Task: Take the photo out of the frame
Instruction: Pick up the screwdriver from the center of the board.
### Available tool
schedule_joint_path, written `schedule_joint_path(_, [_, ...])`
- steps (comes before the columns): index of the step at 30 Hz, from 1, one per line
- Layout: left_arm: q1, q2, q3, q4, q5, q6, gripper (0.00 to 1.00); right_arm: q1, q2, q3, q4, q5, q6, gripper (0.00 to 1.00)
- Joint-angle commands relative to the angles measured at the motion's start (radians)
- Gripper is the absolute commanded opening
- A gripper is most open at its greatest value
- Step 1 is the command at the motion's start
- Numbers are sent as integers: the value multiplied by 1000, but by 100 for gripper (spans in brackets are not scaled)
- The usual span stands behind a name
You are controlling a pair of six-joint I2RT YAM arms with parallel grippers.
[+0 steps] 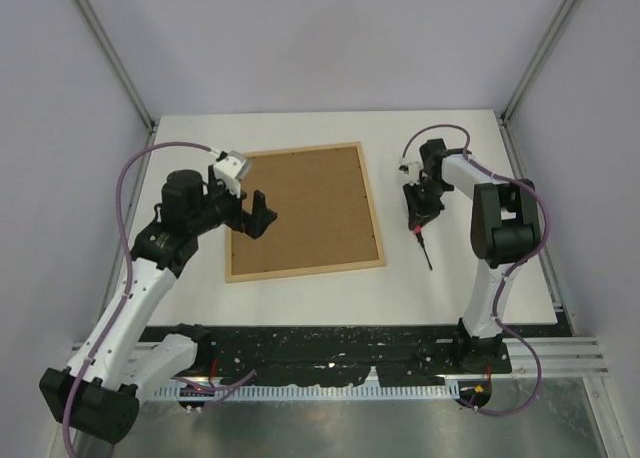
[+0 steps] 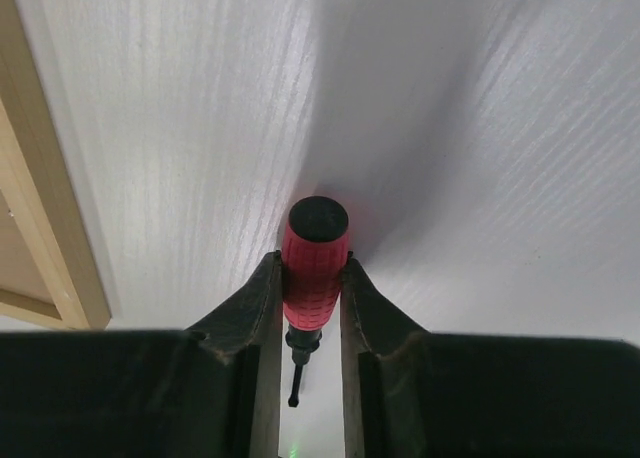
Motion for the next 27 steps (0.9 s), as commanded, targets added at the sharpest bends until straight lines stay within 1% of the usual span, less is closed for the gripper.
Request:
schedule_joint_path(1, [-66,96,85,32,4,67,100,1,-61,48,-41,-151,9,8])
schedule_joint_path(2, [-86,119,99,44,23,67,100,1,-122,64,-38,-196,12,8])
schedule_joint_path(3, [-92,151,117,59,43,63,100,1,-152,96,-30,-275,18,8])
schedule_joint_path(4, [-106,180,135,71,64,55,100,3,-219,108,-3,-306,32,8])
schedule_joint_path(5, [-120,214,154,85,99,41,100,1,-250,131,15,-377,61,8])
schedule_joint_path(6, [-127,243,174,107,133,20,100,3,-317,138,75,-409,87,8])
schedule_joint_path(7, [-137,278,189,134,170,-17,100,1,-354,139,107,-476,136,8])
schedule_joint_path(8, [-144,310,212,162,204,-41,100,0,-412,135,202,-504,176,8])
schedule_joint_path(9, [-147,339,233,189,234,-77,100,-5,-449,103,257,-562,276,8])
schedule_joint_path(10, [-152,373,249,222,270,-116,100,-6,-518,75,396,-584,327,8])
schedule_joint_path(11, [-154,399,266,266,306,-156,100,-14,-577,8,495,-615,451,8])
schedule_joint_path(12, [-155,428,281,301,330,-201,100,-19,-608,-60,649,-626,589,8])
schedule_joint_path(13, [-157,461,302,334,356,-239,100,-26,-655,-101,746,-632,648,8])
schedule_joint_path(14, [-157,491,332,349,380,-284,100,-29,-668,-158,881,-629,767,8])
schedule_joint_path(15, [-157,522,355,366,411,-322,100,-31,-684,-175,942,-626,811,8])
schedule_joint_path(16, [-160,550,372,395,437,-369,100,-29,-683,-197,1011,-626,907,8])
schedule_joint_path(19, [-176,587,369,499,480,-480,100,-29,-649,-236,1085,-656,1065,8])
schedule_joint_path(20, [-184,593,367,509,494,-496,100,-29,-646,-282,1152,-650,1129,8])
schedule_joint_path(21, [-198,596,366,518,505,-505,100,-29,-646,-301,1204,-647,1148,8])
schedule_joint_path(25, [-236,597,343,567,526,-557,100,-29,-632,-356,1283,-641,1204,8])
schedule_joint_path(27, [-255,599,339,564,525,-559,100,-29,-631,-372,1327,-650,1255,8])
